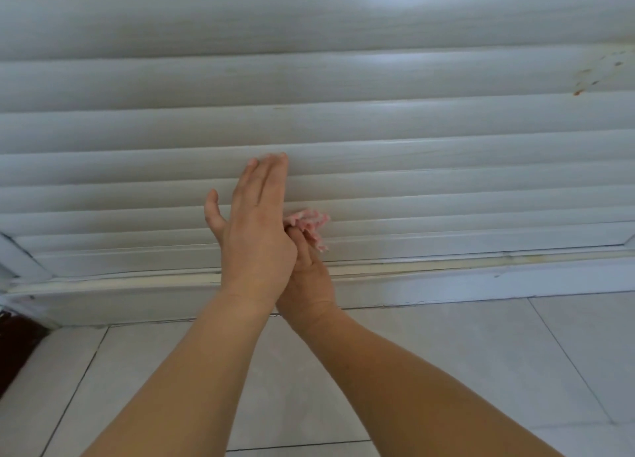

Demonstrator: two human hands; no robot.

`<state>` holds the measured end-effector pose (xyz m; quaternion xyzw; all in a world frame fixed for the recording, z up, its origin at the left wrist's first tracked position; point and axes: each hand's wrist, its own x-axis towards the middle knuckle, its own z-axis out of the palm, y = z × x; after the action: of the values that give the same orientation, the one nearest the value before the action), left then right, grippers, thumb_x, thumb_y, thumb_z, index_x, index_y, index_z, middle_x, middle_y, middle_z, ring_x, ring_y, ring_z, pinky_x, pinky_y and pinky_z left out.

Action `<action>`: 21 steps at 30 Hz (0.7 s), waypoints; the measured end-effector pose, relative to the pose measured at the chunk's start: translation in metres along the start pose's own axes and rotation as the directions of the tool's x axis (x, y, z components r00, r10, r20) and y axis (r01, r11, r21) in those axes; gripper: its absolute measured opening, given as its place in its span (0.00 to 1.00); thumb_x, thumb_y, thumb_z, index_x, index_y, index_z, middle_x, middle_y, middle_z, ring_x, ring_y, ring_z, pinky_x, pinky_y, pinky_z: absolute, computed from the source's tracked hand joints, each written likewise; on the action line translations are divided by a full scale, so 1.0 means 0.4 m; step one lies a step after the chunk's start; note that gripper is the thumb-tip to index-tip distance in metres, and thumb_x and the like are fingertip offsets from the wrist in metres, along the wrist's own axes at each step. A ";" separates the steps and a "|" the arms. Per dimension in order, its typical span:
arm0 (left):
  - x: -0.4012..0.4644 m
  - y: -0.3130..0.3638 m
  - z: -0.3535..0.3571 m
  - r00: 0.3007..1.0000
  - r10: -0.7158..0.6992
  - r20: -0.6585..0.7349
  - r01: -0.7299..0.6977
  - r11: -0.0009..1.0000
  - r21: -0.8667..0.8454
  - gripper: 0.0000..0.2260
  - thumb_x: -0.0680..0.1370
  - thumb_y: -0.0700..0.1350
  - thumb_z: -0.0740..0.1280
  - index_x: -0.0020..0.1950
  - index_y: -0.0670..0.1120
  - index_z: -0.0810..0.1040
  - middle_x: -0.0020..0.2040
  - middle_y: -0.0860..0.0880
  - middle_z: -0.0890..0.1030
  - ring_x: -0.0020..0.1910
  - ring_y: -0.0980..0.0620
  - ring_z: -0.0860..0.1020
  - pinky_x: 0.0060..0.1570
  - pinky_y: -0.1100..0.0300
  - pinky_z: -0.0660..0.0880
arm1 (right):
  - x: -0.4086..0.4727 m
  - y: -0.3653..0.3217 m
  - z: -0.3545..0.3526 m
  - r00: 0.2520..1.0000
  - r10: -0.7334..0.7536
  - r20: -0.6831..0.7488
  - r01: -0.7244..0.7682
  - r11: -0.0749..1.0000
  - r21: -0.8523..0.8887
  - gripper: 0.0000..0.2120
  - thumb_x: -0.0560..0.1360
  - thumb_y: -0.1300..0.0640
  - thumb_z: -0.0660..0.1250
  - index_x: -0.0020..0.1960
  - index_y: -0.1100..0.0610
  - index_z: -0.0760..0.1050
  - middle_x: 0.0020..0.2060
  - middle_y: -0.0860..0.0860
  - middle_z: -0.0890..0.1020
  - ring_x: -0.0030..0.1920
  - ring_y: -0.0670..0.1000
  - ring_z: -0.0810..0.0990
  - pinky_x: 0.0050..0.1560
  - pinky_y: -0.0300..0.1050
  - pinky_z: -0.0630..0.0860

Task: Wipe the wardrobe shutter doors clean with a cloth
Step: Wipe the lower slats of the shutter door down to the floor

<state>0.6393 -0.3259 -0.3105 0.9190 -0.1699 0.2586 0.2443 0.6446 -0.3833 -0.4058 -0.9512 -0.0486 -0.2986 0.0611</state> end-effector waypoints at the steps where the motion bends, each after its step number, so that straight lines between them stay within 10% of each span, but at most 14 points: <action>1: -0.001 0.002 0.000 1.000 0.003 0.005 -0.003 1.000 0.008 0.37 0.70 0.31 0.62 0.76 0.51 0.56 0.75 0.53 0.58 0.74 0.57 0.53 0.70 0.46 0.41 | -0.003 0.010 0.002 0.999 -0.022 0.034 0.024 0.998 -0.053 0.28 0.59 0.49 0.75 0.59 0.54 0.80 0.55 0.48 0.82 0.55 0.50 0.81 0.53 0.39 0.76; 9: -0.005 0.022 0.010 0.999 -0.008 0.038 0.008 1.000 0.018 0.40 0.66 0.32 0.67 0.75 0.51 0.58 0.76 0.47 0.55 0.74 0.49 0.55 0.69 0.43 0.44 | -0.064 0.154 -0.011 1.000 -0.009 -0.013 0.008 0.990 -0.142 0.26 0.68 0.62 0.50 0.61 0.55 0.77 0.58 0.53 0.65 0.57 0.57 0.68 0.56 0.50 0.78; 18: -0.006 0.124 0.052 0.999 0.042 0.029 -0.041 0.999 -0.022 0.39 0.61 0.25 0.61 0.72 0.47 0.65 0.72 0.40 0.61 0.70 0.41 0.60 0.67 0.40 0.49 | -0.168 0.352 -0.117 0.947 0.319 0.037 -0.316 0.946 -0.068 0.36 0.56 0.74 0.71 0.62 0.54 0.77 0.66 0.55 0.68 0.59 0.61 0.71 0.29 0.43 0.75; 21: -0.011 0.174 0.065 0.994 0.099 0.049 -0.097 0.994 -0.040 0.40 0.61 0.25 0.60 0.72 0.47 0.65 0.72 0.41 0.61 0.70 0.42 0.60 0.67 0.41 0.49 | -0.185 0.415 -0.151 0.839 0.542 0.043 -0.543 0.840 0.007 0.39 0.68 0.74 0.64 0.75 0.51 0.63 0.77 0.53 0.53 0.72 0.60 0.62 0.34 0.42 0.71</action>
<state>0.6153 -0.3964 -0.3071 0.9111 -0.2257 0.2438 0.2440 0.5715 -0.5603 -0.4137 -0.9311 0.2182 -0.2502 0.1512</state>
